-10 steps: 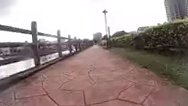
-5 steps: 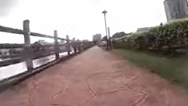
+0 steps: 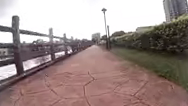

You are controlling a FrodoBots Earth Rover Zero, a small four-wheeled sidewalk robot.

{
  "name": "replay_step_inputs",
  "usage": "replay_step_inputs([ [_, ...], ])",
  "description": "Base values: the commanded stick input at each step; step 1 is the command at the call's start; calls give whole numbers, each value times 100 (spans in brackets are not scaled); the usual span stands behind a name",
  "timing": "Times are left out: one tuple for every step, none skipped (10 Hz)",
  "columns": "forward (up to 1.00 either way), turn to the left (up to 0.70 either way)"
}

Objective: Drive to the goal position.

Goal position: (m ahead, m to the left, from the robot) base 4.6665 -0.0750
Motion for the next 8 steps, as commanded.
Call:
replay_step_inputs([
  [70,0],
  [70,0],
  [70,0],
  [70,0],
  [70,0],
  [70,0],
  [70,0],
  [70,0],
])
